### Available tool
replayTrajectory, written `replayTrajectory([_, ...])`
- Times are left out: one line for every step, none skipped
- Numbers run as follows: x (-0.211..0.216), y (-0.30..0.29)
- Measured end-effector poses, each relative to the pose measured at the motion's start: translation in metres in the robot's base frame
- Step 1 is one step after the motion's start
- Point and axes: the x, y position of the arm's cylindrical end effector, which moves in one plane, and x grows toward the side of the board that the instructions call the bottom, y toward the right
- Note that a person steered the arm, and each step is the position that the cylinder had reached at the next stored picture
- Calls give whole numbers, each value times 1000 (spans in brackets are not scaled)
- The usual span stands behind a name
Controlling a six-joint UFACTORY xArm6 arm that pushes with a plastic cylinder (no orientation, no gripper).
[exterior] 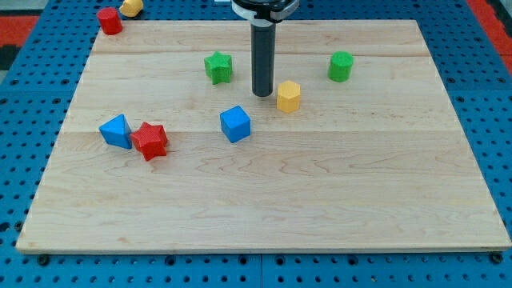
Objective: Push the green star to the top left of the blue cube
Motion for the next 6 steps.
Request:
replayTrajectory([-13, -29])
replayTrajectory([-50, -42])
replayTrajectory([-70, -68])
replayTrajectory([-52, -59])
replayTrajectory([-7, -79])
replayTrajectory([59, -81])
